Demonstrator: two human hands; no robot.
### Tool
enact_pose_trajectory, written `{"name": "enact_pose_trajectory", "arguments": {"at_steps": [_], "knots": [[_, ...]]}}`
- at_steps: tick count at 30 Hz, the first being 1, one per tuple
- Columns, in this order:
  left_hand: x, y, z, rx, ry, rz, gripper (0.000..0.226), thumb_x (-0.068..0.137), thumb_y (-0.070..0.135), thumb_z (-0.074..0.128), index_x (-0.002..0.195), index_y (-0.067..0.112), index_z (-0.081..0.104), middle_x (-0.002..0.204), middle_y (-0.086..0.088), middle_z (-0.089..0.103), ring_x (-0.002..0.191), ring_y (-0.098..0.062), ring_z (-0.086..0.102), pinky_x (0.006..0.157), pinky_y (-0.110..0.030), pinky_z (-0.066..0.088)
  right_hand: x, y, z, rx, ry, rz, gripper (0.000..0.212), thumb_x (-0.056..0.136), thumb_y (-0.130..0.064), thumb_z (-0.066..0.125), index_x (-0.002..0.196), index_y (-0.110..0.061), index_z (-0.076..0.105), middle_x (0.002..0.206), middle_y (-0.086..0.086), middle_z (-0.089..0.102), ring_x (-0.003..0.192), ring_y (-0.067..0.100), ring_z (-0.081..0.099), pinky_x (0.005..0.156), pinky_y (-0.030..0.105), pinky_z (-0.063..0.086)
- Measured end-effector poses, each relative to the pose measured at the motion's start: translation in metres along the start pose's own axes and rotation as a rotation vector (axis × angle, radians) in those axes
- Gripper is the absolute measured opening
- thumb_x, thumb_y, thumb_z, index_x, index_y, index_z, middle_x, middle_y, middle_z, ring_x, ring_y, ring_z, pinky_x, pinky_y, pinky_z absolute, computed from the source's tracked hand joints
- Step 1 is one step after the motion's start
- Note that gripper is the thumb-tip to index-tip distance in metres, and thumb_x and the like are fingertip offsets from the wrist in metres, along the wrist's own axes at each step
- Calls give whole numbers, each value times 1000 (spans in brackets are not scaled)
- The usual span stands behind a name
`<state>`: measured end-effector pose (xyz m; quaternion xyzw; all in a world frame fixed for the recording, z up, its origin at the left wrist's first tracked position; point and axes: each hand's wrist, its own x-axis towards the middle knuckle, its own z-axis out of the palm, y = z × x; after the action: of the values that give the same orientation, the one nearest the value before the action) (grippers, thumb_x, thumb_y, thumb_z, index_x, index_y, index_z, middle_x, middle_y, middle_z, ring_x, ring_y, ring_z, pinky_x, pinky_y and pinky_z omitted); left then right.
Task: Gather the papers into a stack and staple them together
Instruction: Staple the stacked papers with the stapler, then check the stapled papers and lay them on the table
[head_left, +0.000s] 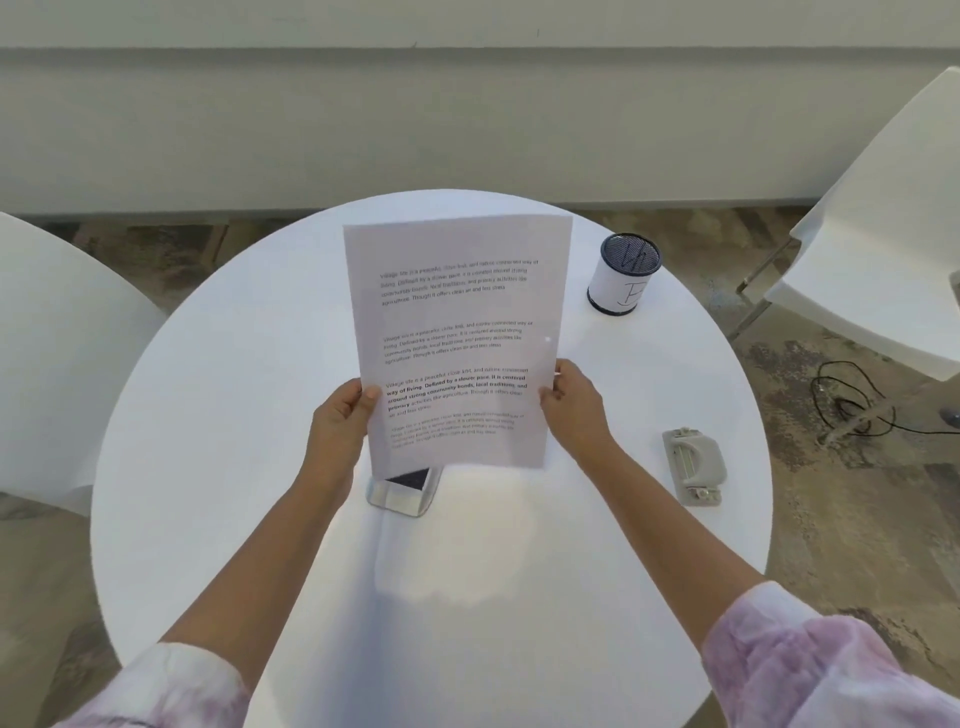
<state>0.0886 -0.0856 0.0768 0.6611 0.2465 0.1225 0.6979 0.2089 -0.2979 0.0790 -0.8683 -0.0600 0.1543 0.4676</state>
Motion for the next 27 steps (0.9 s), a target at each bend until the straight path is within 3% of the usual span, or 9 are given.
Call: {"name": "enact_pose_trajectory", "arguments": {"at_steps": [3,6,12,14,16,20,23,27], "knots": [[0,10,-3,-27,8,83,20,96,19,45,99,21,64,101,6,70,99,-13,61,88,-28,49,4,-12,2,-8,71,-136,22,91,-4,39,108,-10,52,92,3,58,81,17,49,55,15,35],[0,13,-6,-18,-18,102,21,96,18,44,101,24,63,100,14,70,99,-6,61,85,-20,49,6,-18,8,35,76,-206,22,90,-3,38,106,-12,51,90,-3,57,79,15,49,59,3,36],[-1,-2,-16,130,41,102,23,97,16,41,111,23,57,101,18,64,91,13,59,75,-8,46,1,-6,30,59,33,-227,19,93,-3,36,103,-14,48,95,1,58,84,17,53,64,7,39],[2,-10,-19,164,65,92,23,97,16,40,111,23,56,104,17,62,92,12,58,78,-7,45,-1,2,35,47,10,-197,24,94,-4,35,113,-11,48,103,2,59,89,18,54,70,12,43],[3,-14,-19,186,78,71,22,98,16,39,106,26,57,102,17,62,93,7,58,79,-9,43,-1,8,40,37,0,-164,25,95,-6,34,116,-10,47,103,1,59,91,20,55,67,8,41],[7,-11,-14,222,105,108,21,98,16,38,99,22,58,96,15,62,81,14,56,69,-5,45,4,11,43,38,23,-131,15,96,-7,35,102,-7,48,97,9,61,84,27,55,57,6,37],[11,-9,-11,209,107,135,20,98,17,37,100,18,58,95,12,63,80,14,56,68,-4,45,4,5,43,58,49,-147,12,96,-7,36,91,-13,45,84,1,57,69,14,48,54,9,35],[16,-16,-15,219,107,109,21,98,18,37,106,18,56,98,12,62,87,8,57,69,-4,45,2,4,51,19,13,-114,13,96,-7,34,96,-15,44,88,-4,54,76,13,50,58,8,39]]}}
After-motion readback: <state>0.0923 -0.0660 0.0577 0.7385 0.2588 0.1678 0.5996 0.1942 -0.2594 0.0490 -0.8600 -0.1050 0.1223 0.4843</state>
